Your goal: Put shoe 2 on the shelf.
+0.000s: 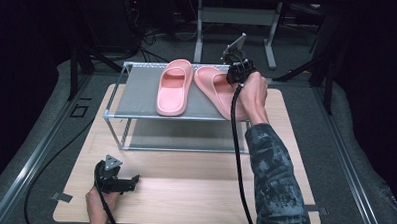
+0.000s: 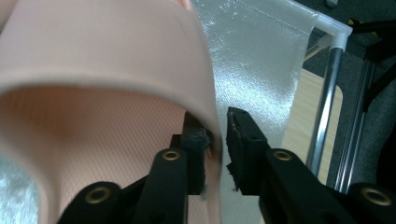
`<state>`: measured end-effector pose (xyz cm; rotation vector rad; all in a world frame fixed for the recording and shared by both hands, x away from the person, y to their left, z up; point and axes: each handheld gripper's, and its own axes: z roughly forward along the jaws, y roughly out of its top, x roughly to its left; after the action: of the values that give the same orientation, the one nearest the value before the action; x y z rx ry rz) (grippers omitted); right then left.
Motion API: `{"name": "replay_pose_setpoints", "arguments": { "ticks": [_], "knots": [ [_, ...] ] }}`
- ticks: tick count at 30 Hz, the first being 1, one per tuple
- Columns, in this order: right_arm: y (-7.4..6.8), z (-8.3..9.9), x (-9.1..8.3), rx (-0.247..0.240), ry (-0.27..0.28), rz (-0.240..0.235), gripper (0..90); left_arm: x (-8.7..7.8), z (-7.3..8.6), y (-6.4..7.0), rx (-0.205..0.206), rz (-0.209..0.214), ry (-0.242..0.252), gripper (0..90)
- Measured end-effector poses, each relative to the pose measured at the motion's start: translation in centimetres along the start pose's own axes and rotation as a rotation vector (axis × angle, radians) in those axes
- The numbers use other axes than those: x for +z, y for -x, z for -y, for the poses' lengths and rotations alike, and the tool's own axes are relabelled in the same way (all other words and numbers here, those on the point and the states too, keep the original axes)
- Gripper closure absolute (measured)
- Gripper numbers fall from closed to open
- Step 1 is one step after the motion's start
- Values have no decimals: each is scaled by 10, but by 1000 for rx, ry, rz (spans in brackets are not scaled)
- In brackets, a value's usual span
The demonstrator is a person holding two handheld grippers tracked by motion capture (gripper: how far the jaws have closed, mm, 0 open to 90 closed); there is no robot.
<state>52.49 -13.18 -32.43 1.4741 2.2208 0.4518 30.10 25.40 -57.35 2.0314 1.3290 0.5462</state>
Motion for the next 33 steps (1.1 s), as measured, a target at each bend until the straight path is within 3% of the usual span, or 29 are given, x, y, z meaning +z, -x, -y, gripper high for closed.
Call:
{"name": "replay_pose_setpoints", "arguments": {
  "ticks": [4,7,13,16,22,25,33],
  "knots": [
    [5,14,-19,-39,59,-10,684,0,0,0,-1,-3,3,0],
    [11,29,-34,-55,94,-15,692,0,0,0,-2,-3,3,0],
    [22,66,-42,-96,46,18,743,0,0,1,-4,-5,3,1],
    [26,82,-40,-88,14,-28,771,0,0,1,-5,-5,3,0],
    [13,91,-40,-112,10,-79,801,0,0,1,-5,-6,3,0],
    [3,89,-40,-129,25,-111,800,0,0,1,-5,-6,3,1],
    [-19,79,-37,-161,58,-137,800,0,0,1,-5,-5,1,1]
  ]
}}
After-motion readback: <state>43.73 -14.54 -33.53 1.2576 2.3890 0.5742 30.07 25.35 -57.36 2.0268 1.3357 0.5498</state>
